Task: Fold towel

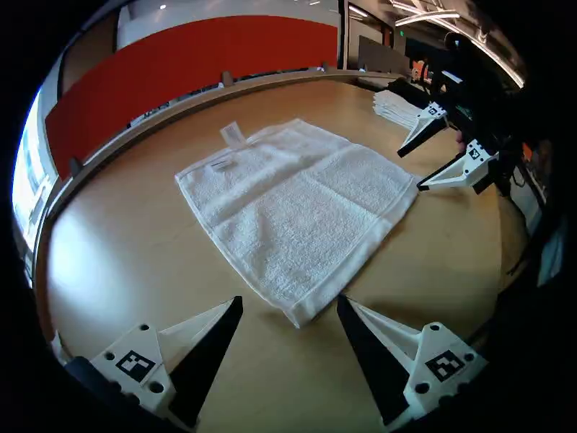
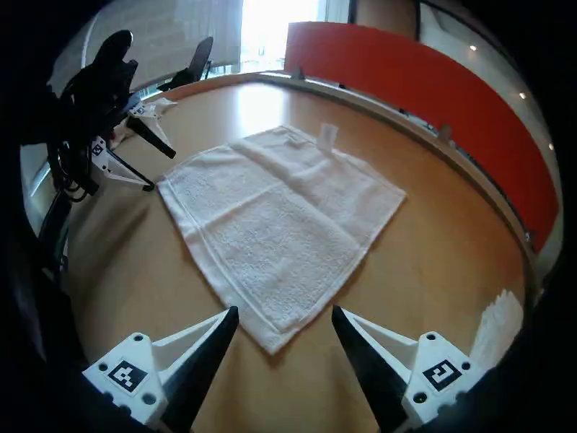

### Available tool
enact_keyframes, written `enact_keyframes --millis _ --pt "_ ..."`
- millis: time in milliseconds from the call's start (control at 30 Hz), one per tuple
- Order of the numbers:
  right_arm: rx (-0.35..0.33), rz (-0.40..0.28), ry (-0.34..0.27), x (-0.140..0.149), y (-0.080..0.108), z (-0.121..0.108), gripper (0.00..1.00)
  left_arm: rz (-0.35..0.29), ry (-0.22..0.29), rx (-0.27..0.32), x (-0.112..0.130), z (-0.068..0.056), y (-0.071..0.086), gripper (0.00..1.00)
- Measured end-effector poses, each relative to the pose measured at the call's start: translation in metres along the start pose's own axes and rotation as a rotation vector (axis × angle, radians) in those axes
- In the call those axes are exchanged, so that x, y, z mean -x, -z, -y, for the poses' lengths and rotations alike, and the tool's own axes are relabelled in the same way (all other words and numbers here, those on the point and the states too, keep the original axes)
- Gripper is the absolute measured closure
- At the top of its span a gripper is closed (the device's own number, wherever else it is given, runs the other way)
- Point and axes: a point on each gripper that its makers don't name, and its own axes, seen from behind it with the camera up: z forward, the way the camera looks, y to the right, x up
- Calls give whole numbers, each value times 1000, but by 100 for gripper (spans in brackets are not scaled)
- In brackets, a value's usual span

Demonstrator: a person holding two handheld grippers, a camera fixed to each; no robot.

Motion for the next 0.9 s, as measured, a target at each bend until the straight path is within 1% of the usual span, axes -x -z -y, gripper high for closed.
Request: enact_keyframes --millis 267,400,633,800,900 --pt "-28 31 14 7 -1 3 1 38 -1 17 6 -4 -8 3" --pt "-37 31 9 8 -1 4 1 41 -4 20 5 -4 -9 3" --pt "-63 38 -22 11 -1 6 8 45 2 16 6 -5 -10 4" --pt "-67 36 -18 11 -1 8 14 51 2 15 6 -5 -10 5" --pt "-69 36 -18 11 -1 9 19 57 2 17 6 -6 -10 10"
